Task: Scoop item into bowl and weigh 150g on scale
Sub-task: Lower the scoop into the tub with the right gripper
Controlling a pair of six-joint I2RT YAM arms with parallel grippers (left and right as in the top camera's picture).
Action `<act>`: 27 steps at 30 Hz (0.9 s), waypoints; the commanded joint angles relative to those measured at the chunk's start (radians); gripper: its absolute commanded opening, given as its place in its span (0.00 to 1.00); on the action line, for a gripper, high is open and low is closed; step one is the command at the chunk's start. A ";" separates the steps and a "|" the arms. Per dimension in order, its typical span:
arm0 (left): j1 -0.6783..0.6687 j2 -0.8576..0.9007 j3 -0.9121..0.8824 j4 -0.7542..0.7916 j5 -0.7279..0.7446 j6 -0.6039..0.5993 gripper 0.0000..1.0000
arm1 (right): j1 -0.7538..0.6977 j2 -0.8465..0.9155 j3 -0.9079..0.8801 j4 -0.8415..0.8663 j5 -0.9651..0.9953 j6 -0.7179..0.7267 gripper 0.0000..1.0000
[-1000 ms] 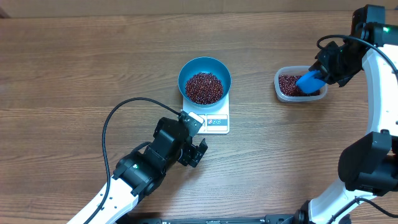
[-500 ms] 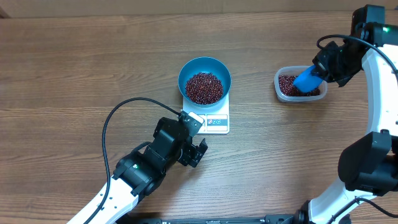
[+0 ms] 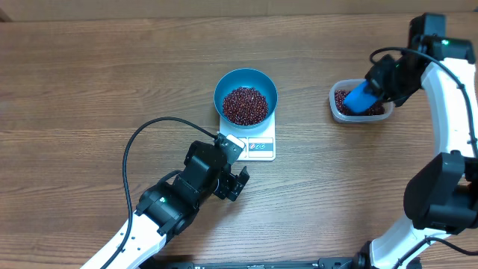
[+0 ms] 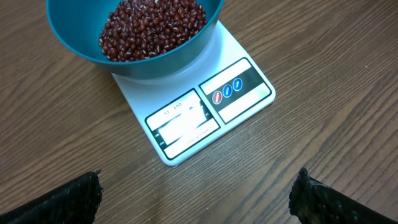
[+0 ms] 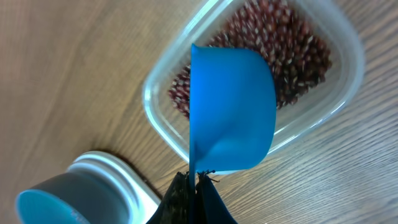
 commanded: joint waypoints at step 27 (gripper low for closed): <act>-0.002 -0.010 -0.007 0.001 -0.014 -0.020 0.99 | 0.002 -0.031 -0.030 -0.156 0.011 -0.059 0.87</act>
